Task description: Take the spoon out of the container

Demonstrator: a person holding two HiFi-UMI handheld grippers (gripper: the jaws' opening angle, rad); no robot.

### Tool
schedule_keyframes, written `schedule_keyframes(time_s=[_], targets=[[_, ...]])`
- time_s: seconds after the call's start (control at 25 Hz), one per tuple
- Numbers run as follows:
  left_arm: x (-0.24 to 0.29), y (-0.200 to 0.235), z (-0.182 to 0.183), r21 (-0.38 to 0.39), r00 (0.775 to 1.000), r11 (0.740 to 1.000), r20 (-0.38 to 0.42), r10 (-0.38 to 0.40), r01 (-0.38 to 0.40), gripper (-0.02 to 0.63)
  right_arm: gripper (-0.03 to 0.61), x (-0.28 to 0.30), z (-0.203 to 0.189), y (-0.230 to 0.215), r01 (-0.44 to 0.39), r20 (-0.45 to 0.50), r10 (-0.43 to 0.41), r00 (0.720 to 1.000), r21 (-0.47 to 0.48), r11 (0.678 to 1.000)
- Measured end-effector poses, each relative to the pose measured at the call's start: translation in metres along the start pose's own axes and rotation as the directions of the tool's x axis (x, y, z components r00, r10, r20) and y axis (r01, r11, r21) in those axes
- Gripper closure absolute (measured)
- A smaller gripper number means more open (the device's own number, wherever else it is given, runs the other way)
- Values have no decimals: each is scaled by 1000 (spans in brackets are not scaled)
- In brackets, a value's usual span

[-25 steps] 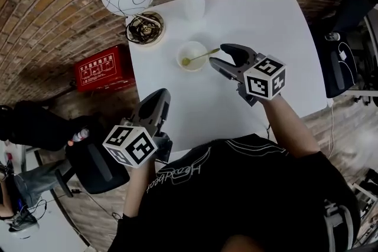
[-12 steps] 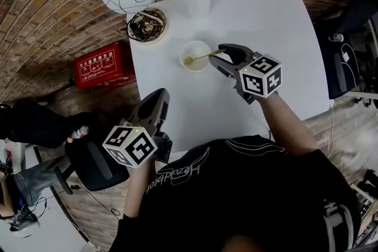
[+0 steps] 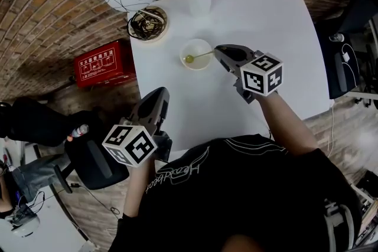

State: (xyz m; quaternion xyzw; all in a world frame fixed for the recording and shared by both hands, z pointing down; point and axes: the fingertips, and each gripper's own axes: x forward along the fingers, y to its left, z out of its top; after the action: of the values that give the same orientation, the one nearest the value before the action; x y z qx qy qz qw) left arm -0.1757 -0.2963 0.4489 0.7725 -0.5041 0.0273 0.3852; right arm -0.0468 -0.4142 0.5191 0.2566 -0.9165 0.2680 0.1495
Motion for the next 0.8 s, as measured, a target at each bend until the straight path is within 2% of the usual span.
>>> schedule_keyframes(time_s=[0.24,0.52,0.8], targets=[[-2,-1,-1,0,1000,1000,-2,-1,1,607,575,0,2,1,11,9,-11,1000,11,1000],[-7,-3,-4,0,1000,1000,-3,2,-2,607,578,-1,5,8,12,14,-12,1000,-20,1000],[-19,-7,-7,11,1000,1000,0,6,-6,607,578,-10,11,13,55,48,-53,997,-33,998]])
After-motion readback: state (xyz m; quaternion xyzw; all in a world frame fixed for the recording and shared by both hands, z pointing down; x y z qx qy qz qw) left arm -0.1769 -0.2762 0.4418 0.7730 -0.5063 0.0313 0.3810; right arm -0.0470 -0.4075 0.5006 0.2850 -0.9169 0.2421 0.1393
